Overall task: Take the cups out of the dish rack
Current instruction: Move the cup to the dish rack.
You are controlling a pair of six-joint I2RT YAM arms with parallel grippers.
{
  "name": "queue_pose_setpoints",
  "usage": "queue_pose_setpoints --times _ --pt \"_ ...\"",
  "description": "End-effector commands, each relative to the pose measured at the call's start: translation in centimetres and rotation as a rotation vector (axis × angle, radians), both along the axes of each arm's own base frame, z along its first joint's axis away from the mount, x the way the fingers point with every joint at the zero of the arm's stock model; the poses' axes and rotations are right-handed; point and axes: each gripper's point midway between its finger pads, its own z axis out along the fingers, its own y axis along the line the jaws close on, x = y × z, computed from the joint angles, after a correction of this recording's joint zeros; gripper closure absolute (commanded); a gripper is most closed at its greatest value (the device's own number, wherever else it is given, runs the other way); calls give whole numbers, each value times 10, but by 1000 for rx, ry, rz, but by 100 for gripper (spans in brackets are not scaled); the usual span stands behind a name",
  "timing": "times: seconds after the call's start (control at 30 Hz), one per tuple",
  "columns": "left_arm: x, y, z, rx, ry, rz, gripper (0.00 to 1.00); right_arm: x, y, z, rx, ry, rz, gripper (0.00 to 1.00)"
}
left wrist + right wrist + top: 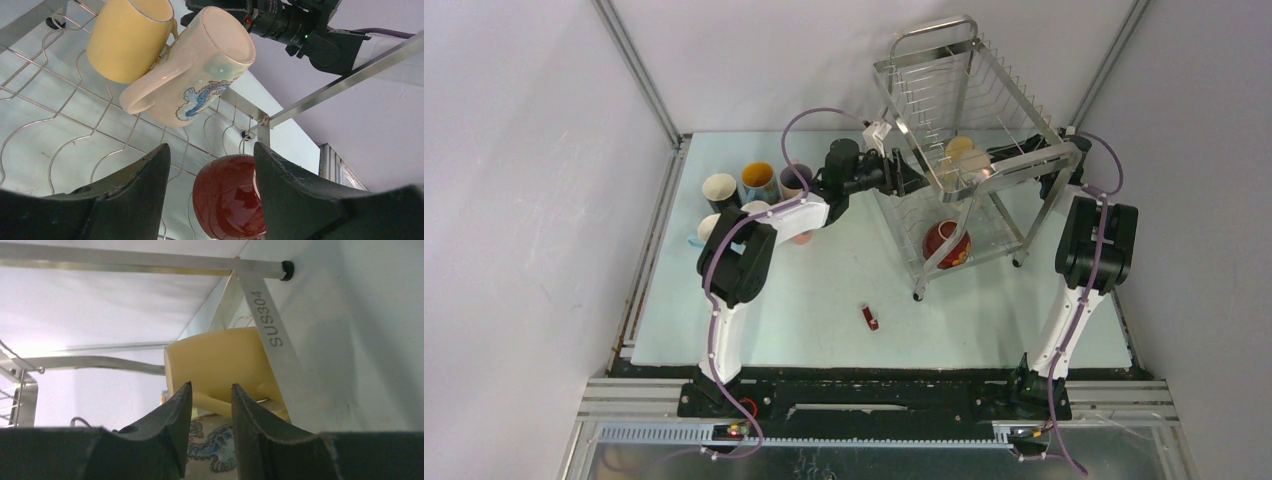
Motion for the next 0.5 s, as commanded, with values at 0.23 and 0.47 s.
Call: queue_pose_setpoints --times 0.23,0.47 --pt "7 -1 27 -17 -85 -11 31 -25 23 2 9 -36 114 59" --pt "9 -1 25 -9 -85 -2 30 -38 30 2 -44 -33 158 59"
